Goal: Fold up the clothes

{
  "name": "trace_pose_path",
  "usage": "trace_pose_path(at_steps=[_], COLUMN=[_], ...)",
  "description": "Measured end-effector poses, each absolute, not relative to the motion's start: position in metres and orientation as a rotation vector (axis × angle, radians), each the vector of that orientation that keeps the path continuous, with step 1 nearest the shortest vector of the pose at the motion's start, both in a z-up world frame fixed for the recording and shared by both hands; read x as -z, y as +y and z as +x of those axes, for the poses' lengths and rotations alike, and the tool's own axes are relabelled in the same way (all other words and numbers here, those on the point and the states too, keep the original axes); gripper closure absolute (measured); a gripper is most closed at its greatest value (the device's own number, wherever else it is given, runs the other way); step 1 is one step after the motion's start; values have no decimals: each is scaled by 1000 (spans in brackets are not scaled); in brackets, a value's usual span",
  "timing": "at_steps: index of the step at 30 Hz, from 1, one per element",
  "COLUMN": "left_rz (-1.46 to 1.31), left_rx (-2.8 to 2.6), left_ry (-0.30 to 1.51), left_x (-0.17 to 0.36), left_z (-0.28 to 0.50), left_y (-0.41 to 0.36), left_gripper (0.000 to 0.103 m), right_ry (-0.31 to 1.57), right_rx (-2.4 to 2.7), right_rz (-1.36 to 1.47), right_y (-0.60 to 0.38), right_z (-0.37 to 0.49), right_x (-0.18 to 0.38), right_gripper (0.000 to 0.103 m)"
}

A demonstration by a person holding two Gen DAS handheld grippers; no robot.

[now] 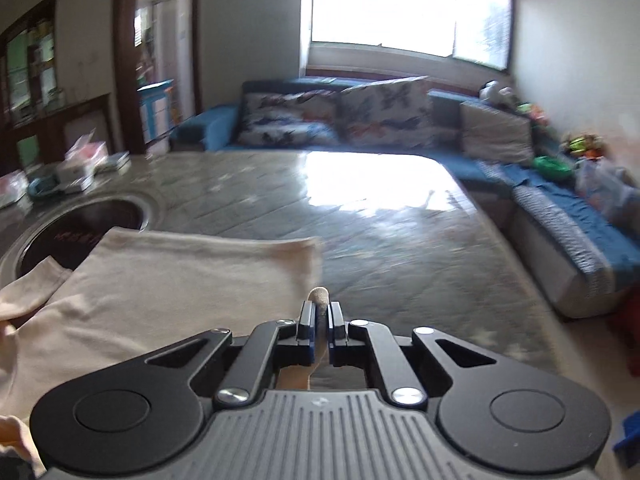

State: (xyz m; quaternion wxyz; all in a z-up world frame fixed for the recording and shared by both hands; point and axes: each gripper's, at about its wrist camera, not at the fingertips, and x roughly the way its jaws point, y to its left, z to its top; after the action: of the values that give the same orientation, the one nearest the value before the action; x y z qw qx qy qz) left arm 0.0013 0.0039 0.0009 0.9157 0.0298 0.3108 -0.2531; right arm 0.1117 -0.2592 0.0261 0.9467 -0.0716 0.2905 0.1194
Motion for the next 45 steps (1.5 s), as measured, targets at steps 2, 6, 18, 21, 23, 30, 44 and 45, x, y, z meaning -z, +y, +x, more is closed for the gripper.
trace_pose_path(at_steps=[2, 6, 18, 21, 23, 30, 44, 45], left_rz=[80, 114, 202, 178, 171, 163, 59, 36], left_rx=[562, 648, 729, 696, 694, 702, 512, 471], left_ry=[651, 674, 663, 654, 665, 709, 699, 710], left_x=[4, 14, 11, 6, 9, 21, 7, 6], left_z=[2, -1, -30, -20, -15, -3, 13, 20], left_y=[-7, -23, -26, -30, -35, -51, 1, 8], left_gripper=[92, 92, 88, 87, 87, 87, 64, 64], right_ry=[549, 490, 622, 650, 674, 716, 779, 773], right_rx=[-161, 6, 115, -16, -96, -379, -573, -567], right_rz=[-153, -170, -84, -78, -70, -138, -308, -289], right_y=[-278, -317, -371, -348, -332, -269, -221, -222], right_z=[102, 85, 63, 57, 55, 34, 29, 34], right_x=[-36, -48, -19, -15, -13, -8, 7, 5], right_gripper=[98, 98, 86, 64, 63, 47, 45, 45])
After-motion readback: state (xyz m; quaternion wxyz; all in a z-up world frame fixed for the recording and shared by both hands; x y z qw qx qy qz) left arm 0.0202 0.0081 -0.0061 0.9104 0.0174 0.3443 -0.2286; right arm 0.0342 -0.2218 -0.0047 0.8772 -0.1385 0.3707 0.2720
